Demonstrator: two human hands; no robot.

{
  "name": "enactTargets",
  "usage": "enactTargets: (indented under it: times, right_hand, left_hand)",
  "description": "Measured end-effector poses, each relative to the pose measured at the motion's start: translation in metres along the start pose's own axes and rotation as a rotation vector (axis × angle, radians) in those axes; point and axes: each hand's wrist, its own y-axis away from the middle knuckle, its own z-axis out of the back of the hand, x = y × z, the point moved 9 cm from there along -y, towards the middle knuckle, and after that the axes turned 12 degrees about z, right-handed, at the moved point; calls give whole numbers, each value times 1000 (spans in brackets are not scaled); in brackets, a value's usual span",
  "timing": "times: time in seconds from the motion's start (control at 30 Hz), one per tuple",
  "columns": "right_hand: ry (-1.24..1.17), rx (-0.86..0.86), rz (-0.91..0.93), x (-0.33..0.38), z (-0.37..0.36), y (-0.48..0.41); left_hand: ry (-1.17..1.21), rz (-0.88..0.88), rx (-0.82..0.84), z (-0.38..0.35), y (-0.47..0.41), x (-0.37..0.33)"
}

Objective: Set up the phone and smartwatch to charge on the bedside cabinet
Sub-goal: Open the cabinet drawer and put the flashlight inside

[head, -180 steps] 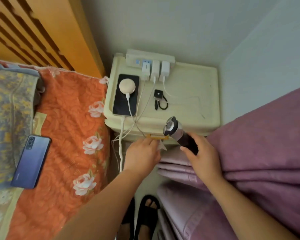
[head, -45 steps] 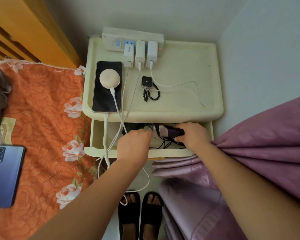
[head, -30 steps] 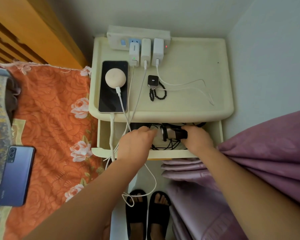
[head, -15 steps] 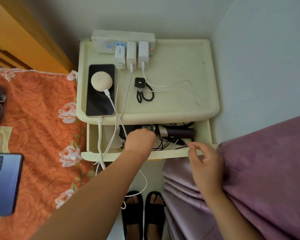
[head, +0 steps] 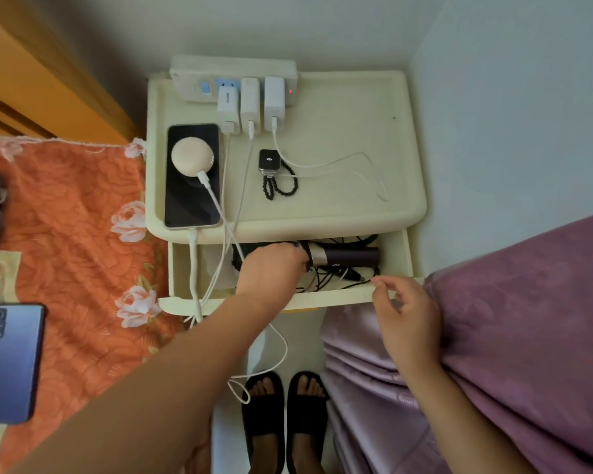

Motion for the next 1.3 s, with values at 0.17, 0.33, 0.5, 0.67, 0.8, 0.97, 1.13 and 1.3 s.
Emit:
enactTargets:
  times: [0.17, 0.33, 0.5, 0.67, 0.8, 0.97, 1.13, 1.3]
  right_hand:
    - [-100, 238, -231, -8, -27, 17]
    - [-268, 361, -725, -25, -59, 41]
    - [-698, 163, -1075, -9, -80, 62]
    - [-1099, -13, -1180, -6, -109, 66]
    - [-1235, -119, -1179, -11, -118, 66]
    - [-1223, -194, -1144, -17, -123, 65]
    - [-1229, -243, -1106, -14, -124, 50]
    - [-1260, -229, -1065, -12, -129, 26]
  left_hand:
    - [899, 336, 90, -7, 67, 16]
    - [1356, 885, 356, -80, 97, 40]
    - [1852, 1178, 385, -97, 100, 39]
    - [2098, 1231, 159, -104, 100, 39]
    - [2185, 1279, -11, -103, 104, 49]
    - [2239, 1317, -97, -92, 108, 51]
    - [2299, 1333, -101, -79, 101, 48]
    - [2361, 1222, -76, -70, 80, 49]
